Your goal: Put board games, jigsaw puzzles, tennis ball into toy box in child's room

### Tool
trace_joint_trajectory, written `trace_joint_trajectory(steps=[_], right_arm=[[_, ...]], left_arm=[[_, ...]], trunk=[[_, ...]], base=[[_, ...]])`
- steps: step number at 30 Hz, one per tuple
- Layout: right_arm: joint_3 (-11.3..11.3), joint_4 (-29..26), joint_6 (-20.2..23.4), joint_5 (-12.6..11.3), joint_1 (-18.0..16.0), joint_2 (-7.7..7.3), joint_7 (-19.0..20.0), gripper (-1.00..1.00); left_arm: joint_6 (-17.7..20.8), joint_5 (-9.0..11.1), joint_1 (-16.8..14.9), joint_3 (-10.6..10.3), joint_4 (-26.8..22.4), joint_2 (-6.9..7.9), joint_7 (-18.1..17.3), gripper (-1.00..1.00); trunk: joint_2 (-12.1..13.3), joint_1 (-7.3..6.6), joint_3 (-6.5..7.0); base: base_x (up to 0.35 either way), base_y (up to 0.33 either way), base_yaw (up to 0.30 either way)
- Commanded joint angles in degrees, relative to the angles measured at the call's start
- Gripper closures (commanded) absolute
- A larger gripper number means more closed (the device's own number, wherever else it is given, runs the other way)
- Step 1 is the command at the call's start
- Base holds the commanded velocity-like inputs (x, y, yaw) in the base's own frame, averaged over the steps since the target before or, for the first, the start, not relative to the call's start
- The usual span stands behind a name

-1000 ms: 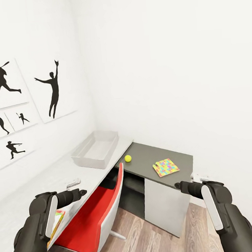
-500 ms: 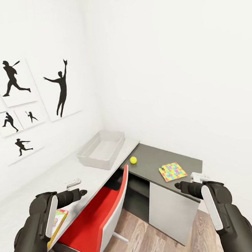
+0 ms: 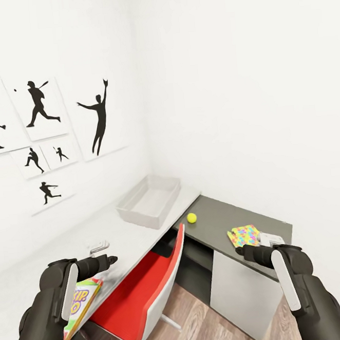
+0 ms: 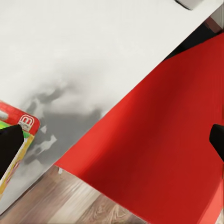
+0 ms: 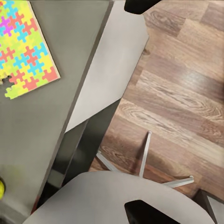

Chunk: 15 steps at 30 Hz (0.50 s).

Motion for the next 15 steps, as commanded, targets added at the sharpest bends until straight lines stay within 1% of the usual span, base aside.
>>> trace_joint_trajectory(steps=[1, 3, 5, 15], right_arm=[[-0.07, -0.05, 0.2, -0.62, -0.07, 0.04, -0.57, -1.0], [-0.06, -0.08, 0.2, -0.62, -0.06, 0.04, -0.57, -1.0], [0.0, -0.11, 0.2, -0.62, -0.05, 0.04, -0.57, -1.0], [-0.02, -0.13, 0.2, -0.62, -0.05, 0.04, -0.57, -1.0]], left_arm=[[0.3, 0.17, -0.06, 0.05, -0.04, 0.0, -0.04, -1.0], [0.3, 0.17, -0.06, 0.05, -0.04, 0.0, -0.04, -1.0], [0.3, 0.17, -0.06, 0.05, -0.04, 0.0, -0.05, -1.0], [0.3, 0.17, -0.06, 0.05, -0.04, 0.0, -0.04, -1.0]], trunk=[[-0.13, 0.06, -0.14], [-0.13, 0.06, -0.14], [-0.13, 0.06, -0.14], [-0.13, 0.06, -0.14]], base=[[0.18, -0.151, 0.024], [0.159, -0.136, 0.017], [0.046, -0.04, 0.004], [0.013, -0.011, 0.001]])
